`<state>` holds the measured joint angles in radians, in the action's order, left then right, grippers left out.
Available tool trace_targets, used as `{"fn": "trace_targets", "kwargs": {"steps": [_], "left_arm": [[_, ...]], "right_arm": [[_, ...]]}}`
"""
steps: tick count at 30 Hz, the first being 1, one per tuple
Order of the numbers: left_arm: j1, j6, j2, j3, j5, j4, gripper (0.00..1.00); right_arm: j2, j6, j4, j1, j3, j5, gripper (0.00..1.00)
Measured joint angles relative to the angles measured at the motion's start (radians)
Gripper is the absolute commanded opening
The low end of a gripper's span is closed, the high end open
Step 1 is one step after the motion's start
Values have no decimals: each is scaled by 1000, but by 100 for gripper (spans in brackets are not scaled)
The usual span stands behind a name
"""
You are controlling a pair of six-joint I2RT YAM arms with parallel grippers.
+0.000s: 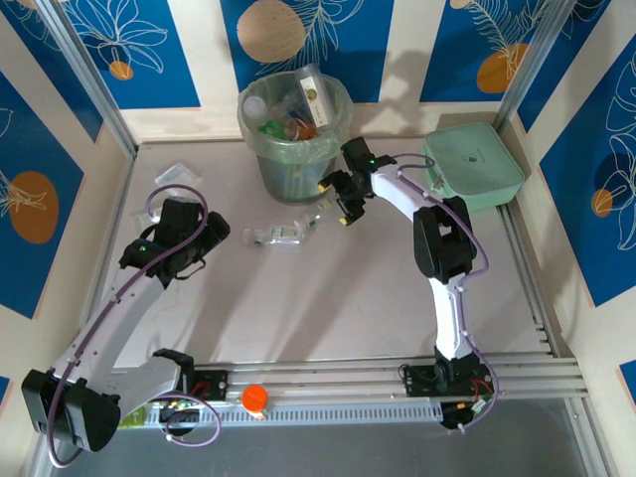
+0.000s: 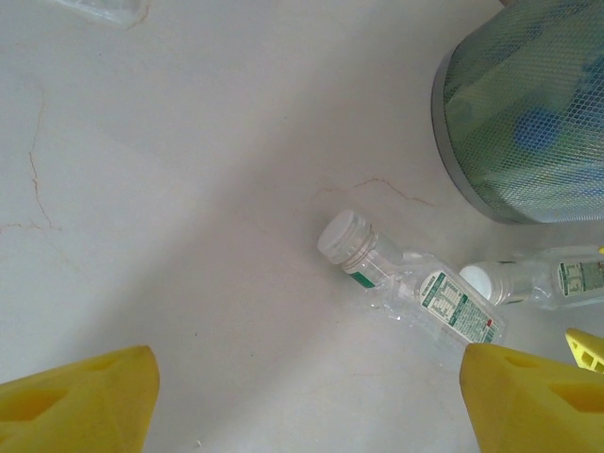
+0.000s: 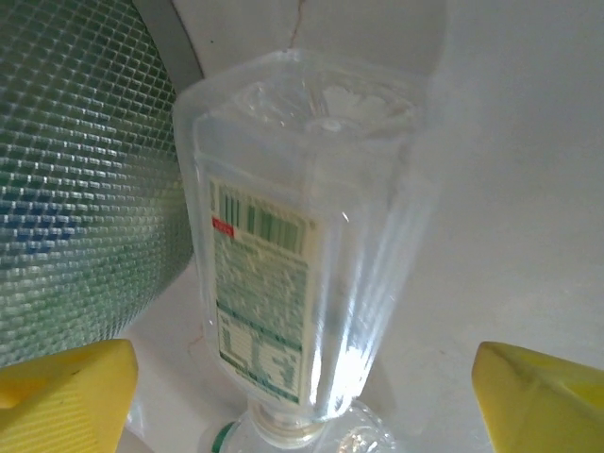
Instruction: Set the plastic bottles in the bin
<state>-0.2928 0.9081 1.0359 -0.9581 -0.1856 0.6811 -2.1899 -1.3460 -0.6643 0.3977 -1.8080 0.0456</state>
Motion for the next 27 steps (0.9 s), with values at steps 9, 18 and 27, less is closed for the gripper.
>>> {"fn": "trace_targets", "kwargs": {"steps": [9, 18, 27], "left_arm": [[0, 0, 0, 5, -1, 0, 83], [0, 0, 18, 5, 1, -3, 83], [0, -15, 22, 5, 27, -19, 82]], "right_arm": [[-129, -21, -114, -10, -137, 8, 86], [-145, -31, -172, -26, -158, -10, 63], [-84, -42, -157, -56, -69, -19, 47]]}}
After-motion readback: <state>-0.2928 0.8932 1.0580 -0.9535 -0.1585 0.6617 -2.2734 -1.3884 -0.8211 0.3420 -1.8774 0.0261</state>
